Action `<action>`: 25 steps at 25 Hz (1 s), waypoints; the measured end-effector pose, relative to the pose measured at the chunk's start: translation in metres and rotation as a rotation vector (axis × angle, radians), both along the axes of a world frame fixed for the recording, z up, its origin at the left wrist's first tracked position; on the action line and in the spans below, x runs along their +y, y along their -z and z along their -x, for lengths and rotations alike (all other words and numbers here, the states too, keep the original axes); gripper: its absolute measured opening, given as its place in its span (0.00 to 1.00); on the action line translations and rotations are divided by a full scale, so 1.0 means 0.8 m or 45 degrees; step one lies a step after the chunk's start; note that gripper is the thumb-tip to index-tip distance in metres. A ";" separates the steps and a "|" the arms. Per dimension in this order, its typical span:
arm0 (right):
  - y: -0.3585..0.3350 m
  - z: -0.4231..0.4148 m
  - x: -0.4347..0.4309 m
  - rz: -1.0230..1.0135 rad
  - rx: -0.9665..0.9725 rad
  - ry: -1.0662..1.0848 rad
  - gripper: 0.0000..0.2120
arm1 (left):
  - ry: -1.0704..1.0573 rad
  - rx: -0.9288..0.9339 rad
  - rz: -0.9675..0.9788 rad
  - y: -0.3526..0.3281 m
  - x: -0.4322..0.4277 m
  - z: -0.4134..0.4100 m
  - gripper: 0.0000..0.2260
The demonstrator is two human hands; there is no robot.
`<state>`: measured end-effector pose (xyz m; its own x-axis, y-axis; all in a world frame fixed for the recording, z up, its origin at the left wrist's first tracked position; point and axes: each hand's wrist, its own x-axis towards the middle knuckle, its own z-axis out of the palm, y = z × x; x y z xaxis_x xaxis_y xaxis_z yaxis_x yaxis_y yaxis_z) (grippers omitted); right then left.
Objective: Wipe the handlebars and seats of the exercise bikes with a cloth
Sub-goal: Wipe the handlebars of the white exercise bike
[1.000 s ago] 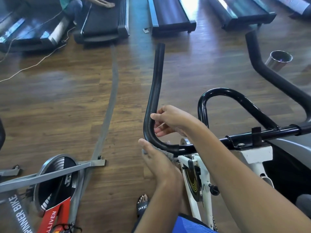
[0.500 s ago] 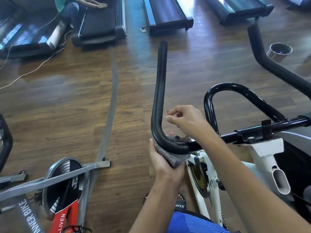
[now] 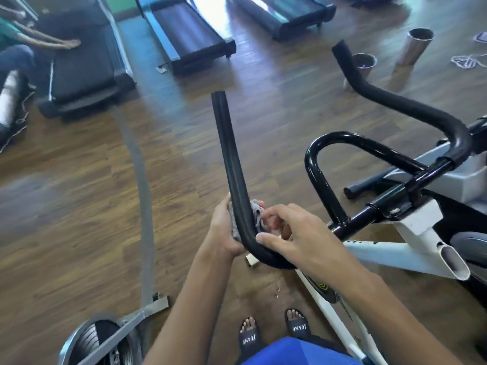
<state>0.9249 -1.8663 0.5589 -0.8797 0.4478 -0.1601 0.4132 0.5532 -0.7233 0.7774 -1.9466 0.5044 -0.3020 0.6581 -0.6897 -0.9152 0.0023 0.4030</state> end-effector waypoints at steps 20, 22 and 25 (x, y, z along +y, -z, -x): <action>0.000 0.078 -0.023 0.109 -0.020 0.138 0.21 | 0.084 0.840 -0.030 -0.048 0.111 0.203 0.30; -0.002 0.076 -0.012 0.154 -0.006 0.125 0.19 | -0.164 1.123 0.309 -0.050 0.098 0.201 0.32; -0.019 0.067 0.010 0.254 0.123 0.236 0.15 | -0.726 1.378 0.245 -0.103 0.074 0.160 0.30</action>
<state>0.8716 -1.8581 0.5742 -0.8012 0.5705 -0.1804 0.4179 0.3177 -0.8511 0.6491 -1.8875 0.5866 -0.9866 0.1615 0.0221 -0.0015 -0.1443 0.9895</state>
